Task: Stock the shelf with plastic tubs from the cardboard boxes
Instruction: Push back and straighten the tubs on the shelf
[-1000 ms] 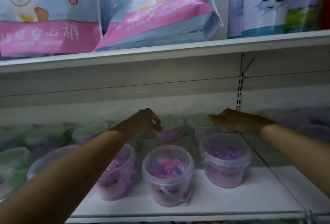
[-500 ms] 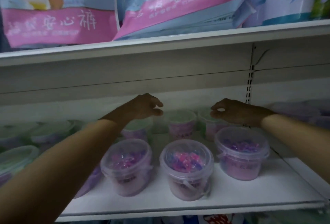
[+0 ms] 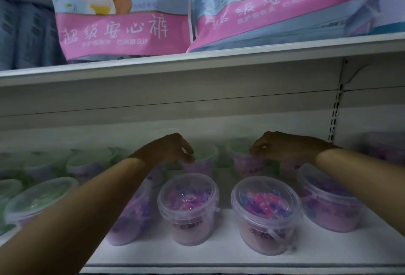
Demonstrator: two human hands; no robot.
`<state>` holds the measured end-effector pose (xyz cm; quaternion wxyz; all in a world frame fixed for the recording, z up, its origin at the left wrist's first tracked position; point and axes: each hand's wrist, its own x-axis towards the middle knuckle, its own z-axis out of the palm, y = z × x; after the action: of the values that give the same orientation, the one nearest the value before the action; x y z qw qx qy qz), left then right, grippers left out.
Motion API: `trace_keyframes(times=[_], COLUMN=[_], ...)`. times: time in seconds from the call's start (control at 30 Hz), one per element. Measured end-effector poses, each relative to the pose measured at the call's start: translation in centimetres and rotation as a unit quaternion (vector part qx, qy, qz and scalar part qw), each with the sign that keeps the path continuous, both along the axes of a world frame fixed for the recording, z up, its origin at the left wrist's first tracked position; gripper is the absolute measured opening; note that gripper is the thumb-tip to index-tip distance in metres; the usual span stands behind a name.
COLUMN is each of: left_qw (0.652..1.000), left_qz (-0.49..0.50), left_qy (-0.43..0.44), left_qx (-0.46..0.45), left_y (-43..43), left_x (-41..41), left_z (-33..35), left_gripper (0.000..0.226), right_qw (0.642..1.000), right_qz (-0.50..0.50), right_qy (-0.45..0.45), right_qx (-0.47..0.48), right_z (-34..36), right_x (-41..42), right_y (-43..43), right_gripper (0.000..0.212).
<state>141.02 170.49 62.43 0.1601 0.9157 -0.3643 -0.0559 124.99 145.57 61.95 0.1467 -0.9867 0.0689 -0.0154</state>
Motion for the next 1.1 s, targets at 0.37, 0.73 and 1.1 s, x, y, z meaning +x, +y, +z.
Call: trace_keyframes(times=[0.37,0.73,1.1], left_qw=[0.999,0.994,0.997], left_qz=[0.014,0.088,0.048], left_qy=[0.009,-0.038,-0.049], left_qx=[-0.027,-0.048,0.048], left_y=[-1.5,9.2,11.3], left_x=[-0.7,0.8,6.8], left_z=[-0.5,2.6,0.4], left_gripper=[0.042,0.042,0.050], right_qw=[1.000,0.996,0.996], right_qz=[0.012,-0.001,0.020], right_qy=[-0.009,-0.062,-0.015], right_qx=[-0.003,-0.058,-0.080], right_z=[-0.3,0.3,0.3], right_x=[0.2,1.6,6.1], right_y=[-0.2,2.8,10.4], right_gripper=[0.032,0.019,0.033])
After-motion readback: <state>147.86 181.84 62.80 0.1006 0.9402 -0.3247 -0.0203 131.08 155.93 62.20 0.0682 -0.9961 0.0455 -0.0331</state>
